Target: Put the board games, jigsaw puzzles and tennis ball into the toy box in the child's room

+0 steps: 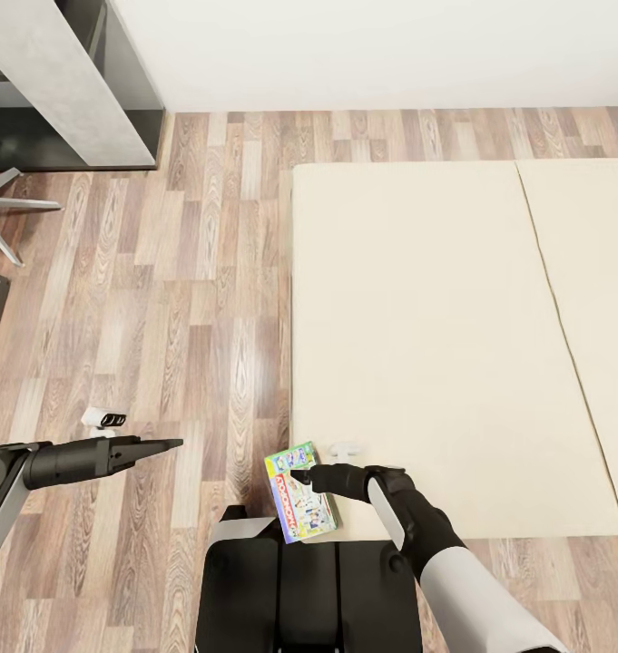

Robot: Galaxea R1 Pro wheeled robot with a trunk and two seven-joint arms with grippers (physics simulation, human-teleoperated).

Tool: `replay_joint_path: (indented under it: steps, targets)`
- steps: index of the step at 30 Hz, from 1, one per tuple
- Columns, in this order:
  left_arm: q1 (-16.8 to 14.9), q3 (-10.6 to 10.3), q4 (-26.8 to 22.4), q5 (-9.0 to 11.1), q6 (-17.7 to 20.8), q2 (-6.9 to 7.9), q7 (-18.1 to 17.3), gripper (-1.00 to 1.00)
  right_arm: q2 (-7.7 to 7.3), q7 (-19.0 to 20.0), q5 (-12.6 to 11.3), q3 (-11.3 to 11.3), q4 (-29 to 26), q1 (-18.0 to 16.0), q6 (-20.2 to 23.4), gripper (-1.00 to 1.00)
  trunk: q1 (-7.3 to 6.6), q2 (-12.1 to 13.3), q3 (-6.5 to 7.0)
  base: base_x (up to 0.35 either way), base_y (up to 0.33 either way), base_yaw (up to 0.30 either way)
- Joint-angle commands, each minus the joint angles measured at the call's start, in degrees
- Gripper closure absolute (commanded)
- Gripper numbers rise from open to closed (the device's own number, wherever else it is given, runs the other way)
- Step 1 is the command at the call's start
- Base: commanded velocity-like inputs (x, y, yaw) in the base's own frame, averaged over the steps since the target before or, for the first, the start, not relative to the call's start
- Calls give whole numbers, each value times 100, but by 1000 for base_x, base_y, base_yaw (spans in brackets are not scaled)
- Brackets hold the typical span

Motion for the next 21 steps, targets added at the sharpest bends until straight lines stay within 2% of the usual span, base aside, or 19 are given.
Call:
replay_joint_path:
  steps: [1, 21]
  targets:
    - [-2, -2, -1, -1, 61, 2, -21, -100, -3, -13, -53, 2, -7, -1, 43, -100, 3, -9, -6, 0, 0, 0]
    - [1, -2, -1, -1, 61, 2, -21, -100, -61, -5, -54, -46, -39, -1, 47, -100, 3, -9, -6, 0, 0, 0]
